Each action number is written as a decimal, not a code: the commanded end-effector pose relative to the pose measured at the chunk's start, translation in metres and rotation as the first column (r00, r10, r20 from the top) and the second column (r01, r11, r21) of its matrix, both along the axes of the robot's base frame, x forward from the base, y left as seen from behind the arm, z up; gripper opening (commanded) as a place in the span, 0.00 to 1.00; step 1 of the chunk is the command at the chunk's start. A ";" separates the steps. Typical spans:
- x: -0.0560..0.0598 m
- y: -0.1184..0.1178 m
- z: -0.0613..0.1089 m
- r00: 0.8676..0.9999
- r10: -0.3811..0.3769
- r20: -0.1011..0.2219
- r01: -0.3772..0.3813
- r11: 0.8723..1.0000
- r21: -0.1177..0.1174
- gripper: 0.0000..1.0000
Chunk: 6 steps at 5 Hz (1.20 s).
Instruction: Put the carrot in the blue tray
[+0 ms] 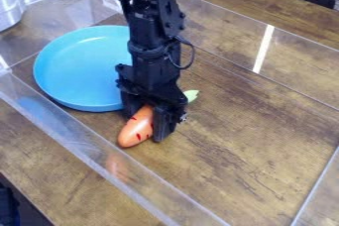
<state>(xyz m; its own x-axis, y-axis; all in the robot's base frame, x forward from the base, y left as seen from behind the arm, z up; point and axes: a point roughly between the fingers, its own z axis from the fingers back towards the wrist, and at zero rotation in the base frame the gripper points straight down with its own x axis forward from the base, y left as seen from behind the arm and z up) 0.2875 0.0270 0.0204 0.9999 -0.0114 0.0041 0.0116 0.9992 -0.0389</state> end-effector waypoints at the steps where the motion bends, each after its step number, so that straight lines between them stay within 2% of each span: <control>1: 0.006 0.008 0.019 0.999 0.009 0.043 -0.010 1.000 0.016 0.00; 6: 0.005 0.012 0.045 0.999 -0.018 0.048 0.015 0.999 0.050 0.00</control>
<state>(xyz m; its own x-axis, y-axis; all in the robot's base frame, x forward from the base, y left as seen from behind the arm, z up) 0.2833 0.0327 0.0433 0.9988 -0.0414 -0.0273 0.0413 0.9991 -0.0043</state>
